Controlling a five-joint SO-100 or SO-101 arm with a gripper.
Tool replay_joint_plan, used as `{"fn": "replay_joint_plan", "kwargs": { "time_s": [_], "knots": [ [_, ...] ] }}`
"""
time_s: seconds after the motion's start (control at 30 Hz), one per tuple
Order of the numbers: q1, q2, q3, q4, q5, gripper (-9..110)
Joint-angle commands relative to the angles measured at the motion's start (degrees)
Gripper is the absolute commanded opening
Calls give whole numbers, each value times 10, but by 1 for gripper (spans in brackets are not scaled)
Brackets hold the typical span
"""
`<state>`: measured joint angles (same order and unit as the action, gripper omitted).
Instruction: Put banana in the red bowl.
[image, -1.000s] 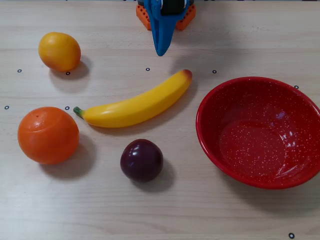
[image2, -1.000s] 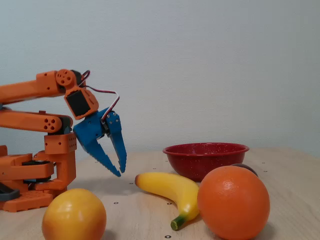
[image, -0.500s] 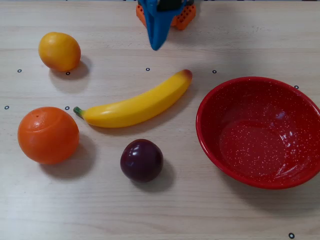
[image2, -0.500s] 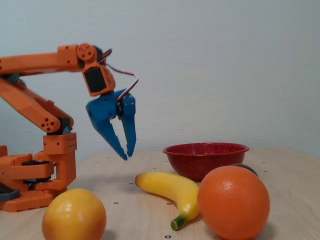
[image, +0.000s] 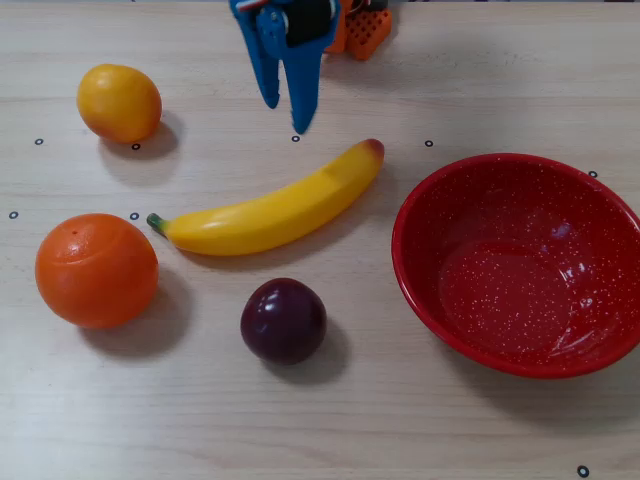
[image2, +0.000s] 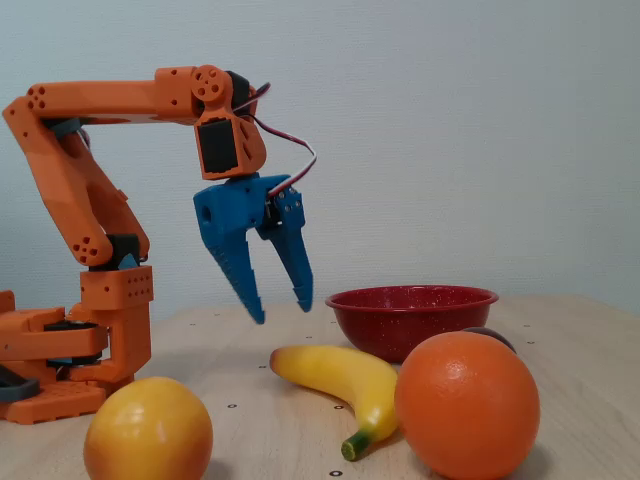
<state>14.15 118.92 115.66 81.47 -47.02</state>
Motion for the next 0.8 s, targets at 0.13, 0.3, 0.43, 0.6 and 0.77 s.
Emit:
{"fn": "replay_joint_plan", "kwargs": {
  "time_s": [0.13, 0.3, 0.43, 0.6, 0.77],
  "knots": [
    [25, -76, -112, 20, -85, 30],
    [26, -154, -178, 35, -91, 33],
    [28, -211, -224, 44, -101, 34],
    [29, -262, -251, 40, -117, 34],
    [20, -312, -285, 58, -129, 35]
  ]
}}
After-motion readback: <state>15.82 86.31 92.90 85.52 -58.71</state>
